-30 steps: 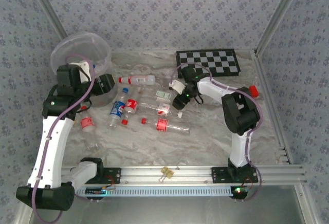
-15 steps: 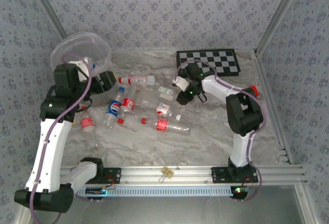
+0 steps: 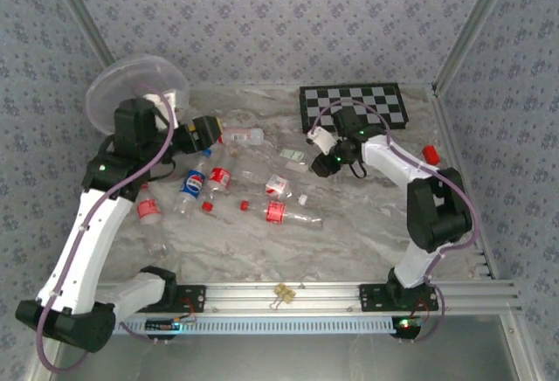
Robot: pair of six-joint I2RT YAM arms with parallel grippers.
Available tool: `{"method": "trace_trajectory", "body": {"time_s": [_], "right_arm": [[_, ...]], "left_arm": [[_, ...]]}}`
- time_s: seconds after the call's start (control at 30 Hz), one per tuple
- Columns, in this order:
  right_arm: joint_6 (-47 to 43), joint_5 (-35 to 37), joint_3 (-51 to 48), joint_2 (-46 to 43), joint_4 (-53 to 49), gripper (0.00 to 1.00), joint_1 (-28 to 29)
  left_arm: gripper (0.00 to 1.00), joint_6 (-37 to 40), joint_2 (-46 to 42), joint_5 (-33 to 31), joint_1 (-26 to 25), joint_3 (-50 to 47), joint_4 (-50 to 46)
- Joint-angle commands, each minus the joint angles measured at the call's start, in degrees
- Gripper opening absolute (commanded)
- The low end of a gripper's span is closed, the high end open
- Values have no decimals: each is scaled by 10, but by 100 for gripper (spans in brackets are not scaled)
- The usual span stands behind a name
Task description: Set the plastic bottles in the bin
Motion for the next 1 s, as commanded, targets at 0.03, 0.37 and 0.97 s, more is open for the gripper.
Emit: {"method": "trace_trajectory", "body": {"time_s": [0.03,0.37,0.97], "right_arm": [[44,21,-63,-81,37,33,-12],[133,1,-191,-265,121,29,-25],[240,25,-272,-406,292,30,-3]], "left_arm": [[81,-11,18,7,-47,28,54],[81,-46,169,48,-151,76,155],[95,-222,276,69,-168,9,389]]}}
